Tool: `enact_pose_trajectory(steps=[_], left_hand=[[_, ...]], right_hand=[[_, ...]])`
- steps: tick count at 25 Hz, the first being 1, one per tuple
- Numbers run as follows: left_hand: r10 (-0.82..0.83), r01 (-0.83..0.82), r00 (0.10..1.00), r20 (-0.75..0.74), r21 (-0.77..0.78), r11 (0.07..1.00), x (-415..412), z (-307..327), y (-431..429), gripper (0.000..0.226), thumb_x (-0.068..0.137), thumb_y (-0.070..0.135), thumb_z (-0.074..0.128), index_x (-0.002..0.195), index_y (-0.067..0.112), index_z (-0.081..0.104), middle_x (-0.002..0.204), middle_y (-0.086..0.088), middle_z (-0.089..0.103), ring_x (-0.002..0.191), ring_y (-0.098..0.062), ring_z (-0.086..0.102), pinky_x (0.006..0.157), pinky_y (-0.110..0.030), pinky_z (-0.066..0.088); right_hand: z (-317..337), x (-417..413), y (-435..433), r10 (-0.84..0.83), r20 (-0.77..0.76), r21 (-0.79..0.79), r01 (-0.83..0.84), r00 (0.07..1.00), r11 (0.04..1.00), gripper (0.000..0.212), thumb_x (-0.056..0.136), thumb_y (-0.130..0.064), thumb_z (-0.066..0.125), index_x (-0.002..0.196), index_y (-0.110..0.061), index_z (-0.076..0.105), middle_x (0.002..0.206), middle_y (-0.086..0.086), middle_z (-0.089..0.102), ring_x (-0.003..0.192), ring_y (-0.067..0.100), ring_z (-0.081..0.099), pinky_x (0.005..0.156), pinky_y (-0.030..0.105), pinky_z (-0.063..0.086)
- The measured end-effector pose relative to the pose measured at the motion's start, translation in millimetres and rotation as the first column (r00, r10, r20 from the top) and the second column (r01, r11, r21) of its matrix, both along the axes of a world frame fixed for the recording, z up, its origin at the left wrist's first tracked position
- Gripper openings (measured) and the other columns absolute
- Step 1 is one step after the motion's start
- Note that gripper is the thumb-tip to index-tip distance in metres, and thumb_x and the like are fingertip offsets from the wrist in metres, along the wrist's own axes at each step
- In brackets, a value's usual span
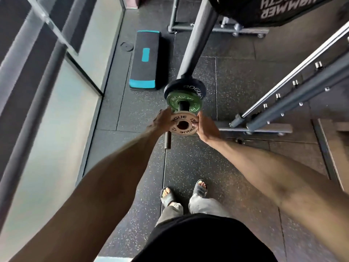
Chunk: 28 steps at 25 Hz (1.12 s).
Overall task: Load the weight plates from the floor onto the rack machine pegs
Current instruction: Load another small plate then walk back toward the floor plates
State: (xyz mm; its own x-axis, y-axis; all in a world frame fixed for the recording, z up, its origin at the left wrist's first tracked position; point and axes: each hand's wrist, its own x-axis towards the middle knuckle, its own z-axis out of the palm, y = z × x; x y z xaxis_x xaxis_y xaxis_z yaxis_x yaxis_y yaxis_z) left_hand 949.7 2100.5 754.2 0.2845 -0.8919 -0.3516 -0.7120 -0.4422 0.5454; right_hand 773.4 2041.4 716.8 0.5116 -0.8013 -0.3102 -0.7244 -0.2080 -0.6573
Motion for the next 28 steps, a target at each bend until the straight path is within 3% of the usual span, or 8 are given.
enact_pose_trajectory(steps=[5,8,11,14,17,21,25,28], left_hand=[[-0.048,0.049,0.999,0.017,-0.035,0.998,3.5,-13.8,-5.3,0.036,0.093,0.01,0.064,0.123,-0.002,0.048,0.111,-0.02,0.067,0.09,-0.027,0.066,0.061,-0.016,0.038],[0.128,-0.131,0.991,-0.042,-0.067,0.989,3.3,-18.4,-19.9,0.041,0.094,0.013,0.064,0.127,-0.001,0.045,0.106,-0.018,0.068,0.079,-0.02,0.059,0.055,-0.017,0.038],[0.39,-0.383,0.913,-0.12,0.077,0.92,5.6,-21.8,-39.5,0.042,0.093,0.028,0.066,0.117,-0.005,0.057,0.099,-0.016,0.065,0.079,-0.021,0.055,0.065,-0.03,0.04],[0.452,-0.424,0.856,-0.253,0.157,0.892,2.8,-35.1,-56.9,0.039,0.096,0.034,0.06,0.103,-0.004,0.064,0.085,-0.012,0.062,0.075,-0.023,0.058,0.06,-0.029,0.041],[0.433,-0.406,0.853,-0.293,0.151,0.901,-1.2,-41.8,-71.9,0.04,0.099,0.039,0.051,0.084,0.004,0.064,0.081,-0.012,0.059,0.075,-0.024,0.058,0.064,-0.03,0.042],[0.425,-0.389,0.848,-0.316,0.172,0.905,3.2,-41.4,-87.8,0.05,0.101,0.041,0.048,0.061,0.012,0.047,0.063,-0.004,0.047,0.056,-0.019,0.045,0.063,-0.028,0.034],[0.39,-0.35,0.86,-0.328,0.178,0.92,12.1,-38.1,-107.0,0.038,0.1,0.039,0.05,0.094,0.003,0.061,0.076,-0.007,0.054,0.058,-0.014,0.048,0.053,-0.028,0.036],[0.374,-0.332,0.868,-0.328,0.178,0.926,16.8,-39.4,-116.8,0.045,0.1,0.035,0.052,0.12,-0.004,0.06,0.094,-0.018,0.062,0.081,-0.028,0.059,0.066,-0.03,0.041]], right_hand=[[-14.7,11.4,-4.5,-0.227,0.006,0.06,0.227,0.974,0.972,0.034,0.109,-0.025,0.029,0.083,-0.011,0.046,0.073,0.013,0.061,0.053,0.019,0.055,0.038,0.019,0.041],[-13.1,29.1,-16.4,-0.427,0.065,0.161,0.413,0.902,0.897,0.017,0.105,-0.021,0.046,0.09,-0.016,0.041,0.084,0.015,0.062,0.067,0.027,0.065,0.05,0.036,0.056],[-7.2,38.2,-33.5,-0.548,0.112,0.351,0.483,0.829,0.803,0.047,0.089,-0.039,0.072,0.102,0.001,0.051,0.097,0.021,0.068,0.081,0.038,0.071,0.066,0.051,0.06],[-7.8,39.9,-46.1,-0.612,0.122,0.484,0.491,0.782,0.724,0.061,0.083,-0.044,0.076,0.096,0.015,0.063,0.098,0.029,0.071,0.092,0.044,0.07,0.074,0.06,0.057],[-16.4,45.8,-56.7,-0.608,0.073,0.47,0.511,0.79,0.72,0.064,0.081,-0.055,0.072,0.084,0.009,0.065,0.095,0.024,0.073,0.094,0.04,0.071,0.075,0.059,0.057],[-22.0,53.5,-71.2,-0.587,0.07,0.431,0.506,0.807,0.747,0.056,0.079,-0.063,0.07,0.062,-0.013,0.051,0.06,0.004,0.055,0.061,0.024,0.054,0.07,0.052,0.059],[-14.3,63.9,-93.8,-0.563,0.069,0.431,0.484,0.824,0.762,0.044,0.086,-0.048,0.071,0.065,-0.014,0.052,0.063,0.001,0.054,0.067,0.021,0.057,0.082,0.056,0.057],[-15.4,67.3,-105.2,-0.52,0.04,0.401,0.463,0.853,0.79,0.037,0.088,-0.044,0.071,0.071,-0.015,0.056,0.074,0.003,0.062,0.082,0.025,0.067,0.082,0.055,0.058]])
